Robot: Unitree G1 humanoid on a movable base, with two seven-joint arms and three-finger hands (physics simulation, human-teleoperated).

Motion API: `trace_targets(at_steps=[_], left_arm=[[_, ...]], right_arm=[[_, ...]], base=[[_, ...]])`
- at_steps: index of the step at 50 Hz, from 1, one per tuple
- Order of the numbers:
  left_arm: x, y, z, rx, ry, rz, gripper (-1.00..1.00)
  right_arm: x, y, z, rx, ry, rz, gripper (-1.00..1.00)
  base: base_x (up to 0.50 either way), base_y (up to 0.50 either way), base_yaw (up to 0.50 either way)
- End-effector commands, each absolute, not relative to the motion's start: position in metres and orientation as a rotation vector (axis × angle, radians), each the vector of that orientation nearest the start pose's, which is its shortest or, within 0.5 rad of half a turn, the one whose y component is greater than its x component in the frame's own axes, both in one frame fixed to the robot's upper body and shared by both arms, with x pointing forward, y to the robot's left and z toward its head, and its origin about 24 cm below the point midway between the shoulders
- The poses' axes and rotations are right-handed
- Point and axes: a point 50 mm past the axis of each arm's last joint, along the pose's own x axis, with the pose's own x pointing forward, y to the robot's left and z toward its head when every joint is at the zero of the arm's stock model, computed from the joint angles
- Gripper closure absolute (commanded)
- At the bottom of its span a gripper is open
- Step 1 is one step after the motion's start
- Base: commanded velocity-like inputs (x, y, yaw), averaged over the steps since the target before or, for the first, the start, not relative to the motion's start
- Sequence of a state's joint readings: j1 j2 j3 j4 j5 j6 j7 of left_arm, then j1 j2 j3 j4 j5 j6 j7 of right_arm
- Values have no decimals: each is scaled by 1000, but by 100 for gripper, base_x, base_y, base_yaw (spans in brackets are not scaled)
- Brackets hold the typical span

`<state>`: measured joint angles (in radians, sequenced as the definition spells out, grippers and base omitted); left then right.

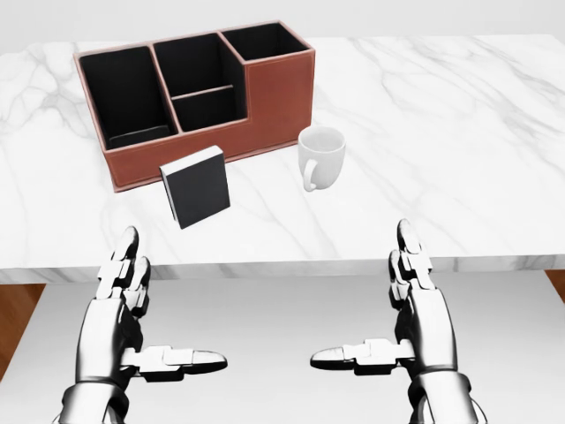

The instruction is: Pick up the book and place it in the front compartment of the caddy.

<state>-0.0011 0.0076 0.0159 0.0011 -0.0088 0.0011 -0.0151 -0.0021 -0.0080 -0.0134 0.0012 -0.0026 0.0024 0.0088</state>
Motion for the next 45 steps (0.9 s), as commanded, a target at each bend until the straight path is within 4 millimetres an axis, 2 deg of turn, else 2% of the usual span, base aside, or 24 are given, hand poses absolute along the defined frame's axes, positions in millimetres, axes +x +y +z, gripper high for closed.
trace_targets(at_steps=[1, 12, 21, 29, 45], left_arm=[[254, 161, 41, -2, 2, 5, -97], [253, 163, 47, 9, 0, 6, -97], [249, 165, 63, 8, -40, 1, -96], [244, 170, 85, 22, -135, 11, -97], [238, 172, 106, 36, -227, -2, -96]], right_arm=[[255, -160, 41, -36, 6, -15, -100], [252, -159, 48, -26, 10, -14, -100], [252, -160, 52, -33, 1, -18, -100], [249, -162, 70, -51, -71, -31, -100], [243, -162, 96, -14, -185, 1, -100]], base=[[0, 0, 0], [0, 0, 0], [0, 0, 0], [0, 0, 0], [0, 0, 0]])
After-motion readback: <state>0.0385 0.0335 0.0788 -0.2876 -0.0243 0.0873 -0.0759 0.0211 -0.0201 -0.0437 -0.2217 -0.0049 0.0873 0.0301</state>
